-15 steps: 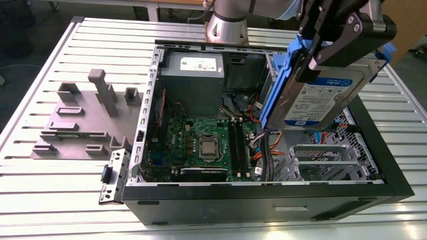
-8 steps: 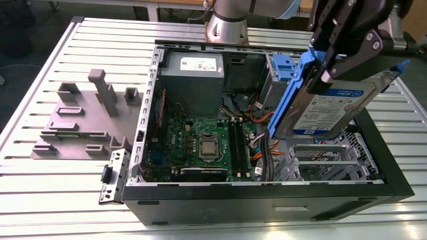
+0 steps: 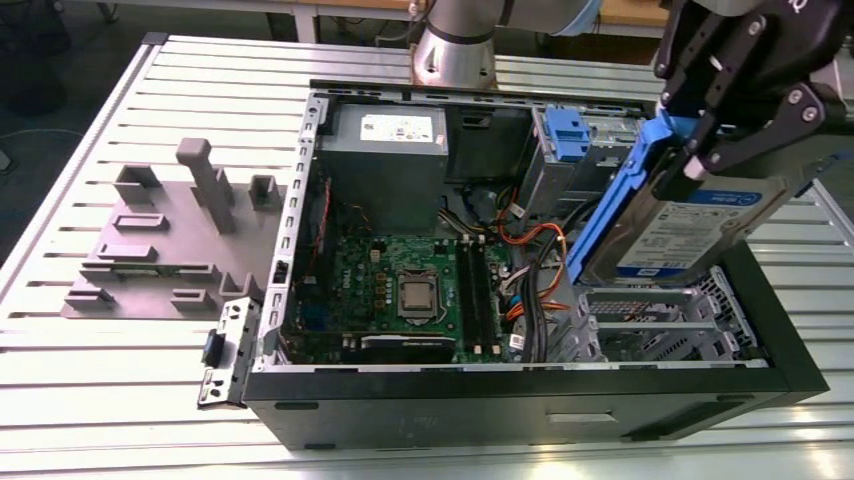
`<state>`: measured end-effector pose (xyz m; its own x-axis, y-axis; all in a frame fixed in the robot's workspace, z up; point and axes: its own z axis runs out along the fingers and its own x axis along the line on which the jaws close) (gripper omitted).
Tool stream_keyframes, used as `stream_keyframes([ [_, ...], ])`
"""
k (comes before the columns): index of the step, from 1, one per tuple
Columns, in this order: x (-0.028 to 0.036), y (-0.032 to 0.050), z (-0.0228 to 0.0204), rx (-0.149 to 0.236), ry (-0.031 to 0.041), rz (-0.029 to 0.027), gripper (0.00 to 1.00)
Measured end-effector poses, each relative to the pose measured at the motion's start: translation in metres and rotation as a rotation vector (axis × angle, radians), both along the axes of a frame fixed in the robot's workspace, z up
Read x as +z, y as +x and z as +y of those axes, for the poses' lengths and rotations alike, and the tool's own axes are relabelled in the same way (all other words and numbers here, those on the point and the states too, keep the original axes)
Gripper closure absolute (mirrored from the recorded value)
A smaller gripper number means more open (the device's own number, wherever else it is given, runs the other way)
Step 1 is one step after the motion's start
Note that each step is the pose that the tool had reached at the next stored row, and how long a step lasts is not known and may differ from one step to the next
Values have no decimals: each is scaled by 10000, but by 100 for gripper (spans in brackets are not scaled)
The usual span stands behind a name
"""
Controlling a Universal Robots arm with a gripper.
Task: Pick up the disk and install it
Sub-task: 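Insert the disk into the insertion slot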
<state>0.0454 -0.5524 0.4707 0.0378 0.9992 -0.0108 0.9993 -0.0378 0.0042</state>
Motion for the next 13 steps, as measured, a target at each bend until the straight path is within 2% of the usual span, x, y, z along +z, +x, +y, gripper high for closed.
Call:
stream_keyframes([
  [8, -83, 184, -33, -6, 3, -1, 64],
  [13, -155, 230, -69, -20, 2, 0, 64],
])
